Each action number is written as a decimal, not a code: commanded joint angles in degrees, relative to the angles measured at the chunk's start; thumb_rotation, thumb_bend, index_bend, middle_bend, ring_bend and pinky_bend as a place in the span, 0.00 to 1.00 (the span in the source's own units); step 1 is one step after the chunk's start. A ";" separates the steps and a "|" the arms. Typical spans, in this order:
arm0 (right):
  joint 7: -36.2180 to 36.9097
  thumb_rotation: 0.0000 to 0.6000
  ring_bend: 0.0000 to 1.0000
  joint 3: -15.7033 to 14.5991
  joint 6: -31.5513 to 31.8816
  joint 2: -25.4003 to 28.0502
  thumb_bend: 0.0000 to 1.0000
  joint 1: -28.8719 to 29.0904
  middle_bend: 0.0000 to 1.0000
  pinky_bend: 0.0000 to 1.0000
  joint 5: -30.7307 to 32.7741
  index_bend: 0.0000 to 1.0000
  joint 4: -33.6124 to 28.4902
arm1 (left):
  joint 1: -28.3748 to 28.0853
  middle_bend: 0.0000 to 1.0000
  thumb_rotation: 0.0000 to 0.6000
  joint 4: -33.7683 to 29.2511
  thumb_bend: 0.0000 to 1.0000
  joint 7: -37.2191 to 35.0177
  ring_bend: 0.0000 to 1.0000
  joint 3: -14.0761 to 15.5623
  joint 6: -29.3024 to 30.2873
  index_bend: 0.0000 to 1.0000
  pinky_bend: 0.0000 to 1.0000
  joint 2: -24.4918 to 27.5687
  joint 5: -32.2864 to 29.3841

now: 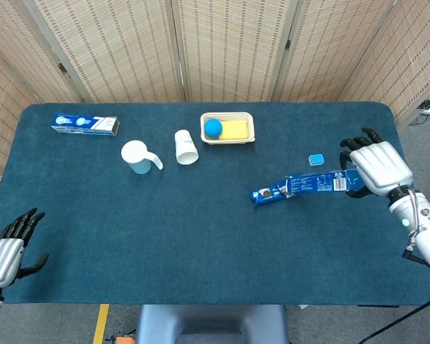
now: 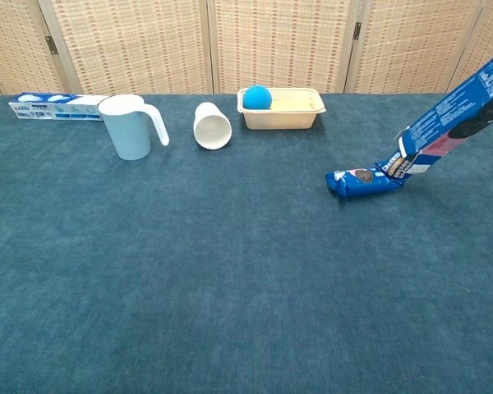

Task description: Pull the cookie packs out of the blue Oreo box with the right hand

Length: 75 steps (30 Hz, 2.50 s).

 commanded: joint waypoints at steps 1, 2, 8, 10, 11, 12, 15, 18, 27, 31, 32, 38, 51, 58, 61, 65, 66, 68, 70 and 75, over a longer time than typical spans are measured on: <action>3.25 1.00 0.19 0.52 0.71 2.18 0.13 -1.61 0.24 0.06 -1.66 0.58 -0.85 | -0.27 0.01 1.00 -0.09 0.36 0.27 0.08 0.02 -0.51 0.00 0.18 -0.04 -0.28; 4.75 1.00 0.19 0.69 0.72 3.13 0.13 -2.10 0.23 0.06 -2.13 0.58 -1.22 | -0.34 0.01 1.00 -0.14 0.36 0.38 0.08 0.04 -0.70 0.00 0.18 -0.04 -0.38; 14.16 1.00 0.19 1.93 1.63 7.12 0.13 -4.60 0.23 0.06 -6.59 0.58 -2.11 | -0.61 0.01 1.00 -0.31 0.36 0.83 0.09 0.10 -1.26 0.00 0.18 -0.10 -0.66; 16.53 1.00 0.19 2.14 2.44 8.22 0.13 -5.50 0.23 0.06 -8.35 0.58 -2.20 | -0.67 0.01 1.00 -0.33 0.36 0.92 0.09 0.06 -1.36 0.00 0.18 -0.12 -0.83; 17.43 1.00 0.19 2.20 2.90 8.64 0.13 -5.91 0.23 0.06 -9.03 0.58 -2.27 | -0.69 0.01 1.00 -0.33 0.36 0.95 0.09 0.05 -1.41 0.00 0.18 -0.13 -0.89; 18.70 1.00 0.19 2.31 3.55 9.15 0.13 -6.44 0.23 0.06 -9.91 0.58 -2.39 | -0.74 0.01 1.00 -0.31 0.36 1.01 0.09 0.04 -1.50 0.00 0.18 -0.14 -0.97; 21.63 1.00 0.19 2.32 4.58 9.67 0.13 -7.48 0.23 0.06 -12.14 0.58 -2.54 | -0.84 0.01 1.00 -0.35 0.36 1.12 0.09 0.04 -1.70 0.00 0.18 -0.17 -1.09; 25.76 1.00 0.19 2.13 6.31 7.88 0.13 -8.46 0.23 0.06 -15.41 0.58 -2.04 | -0.98 0.01 1.00 -0.37 0.36 1.26 0.09 0.07 -1.96 0.00 0.18 -0.19 -1.19; 41.70 1.00 0.20 -1.50 19.42 -13.43 0.13 -12.23 0.23 0.06 -27.62 0.58 11.49 | -1.33 0.01 1.00 -0.09 0.36 0.27 0.09 -0.08 -2.65 0.00 0.18 0.02 -1.71; 46.68 1.00 0.20 -3.89 22.14 -24.36 0.13 -12.33 0.23 0.06 -30.26 0.58 20.68 | -1.42 0.01 1.00 0.15 0.36 -1.30 0.09 -0.15 -2.70 0.00 0.18 0.35 -1.57; 47.72 1.00 0.20 -4.33 22.72 -26.65 0.13 -12.31 0.23 0.06 -30.70 0.58 22.81 | -1.43 0.01 1.00 0.22 0.36 -1.56 0.09 -0.14 -2.67 0.00 0.18 0.40 -1.50; 53.20 1.00 0.21 -6.39 22.38 -37.52 0.13 -11.28 0.23 0.06 -30.67 0.58 35.08 | -1.40 0.01 1.00 0.47 0.36 -2.83 0.09 0.35 -2.76 0.00 0.18 0.96 -0.78; 42.08 1.00 0.08 -6.74 11.06 -42.51 0.13 -7.71 0.00 0.05 -23.59 0.03 43.30 | -1.13 0.01 1.00 0.62 0.36 -4.89 0.09 0.58 -1.76 0.01 0.18 1.60 0.18; 27.12 1.00 0.00 -5.32 15.57 -35.42 0.13 -11.81 0.00 0.00 -18.12 0.00 33.26 | -0.66 0.01 1.00 0.58 0.36 -5.95 0.09 1.02 -0.71 0.02 0.18 2.02 1.23; 17.23 1.00 0.00 -6.00 18.18 -30.50 0.13 -14.89 0.00 0.00 -15.39 0.00 26.38 | -0.49 0.01 1.00 0.59 0.36 -6.09 0.09 0.97 -0.11 0.02 0.18 1.94 1.47; 2.85 1.00 0.00 -7.73 22.79 -27.36 0.13 -19.43 0.00 0.00 -11.15 0.00 18.76 | -0.17 0.01 1.00 0.96 0.36 -1.83 0.08 -0.01 0.70 0.02 0.19 0.47 -0.42; 0.16 1.00 0.00 -8.12 24.29 -27.47 0.13 -20.55 0.00 0.00 -10.43 0.00 17.80 | -0.14 0.01 1.00 1.01 0.36 -0.73 0.07 -0.26 0.85 0.02 0.19 0.05 -0.88; -4.15 1.00 0.00 -8.86 28.17 -28.54 0.13 -23.20 0.00 0.00 -9.32 0.00 16.72 | 0.00 0.01 1.00 1.11 0.36 1.25 0.07 -0.74 1.39 0.02 0.18 -0.73 -1.64; -4.97 1.00 0.00 -9.24 32.49 -30.07 0.13 -25.84 0.00 0.00 -9.70 0.00 17.29 | 0.31 0.01 1.00 1.07 0.36 2.53 0.07 -1.09 2.20 0.02 0.17 -1.27 -2.10; -0.41 1.00 0.00 -9.59 41.59 -32.51 0.13 -31.56 0.00 0.00 -12.29 0.00 19.87 | 0.89 0.01 1.00 0.98 0.36 4.03 0.06 -1.07 3.75 0.02 0.17 -1.54 -1.49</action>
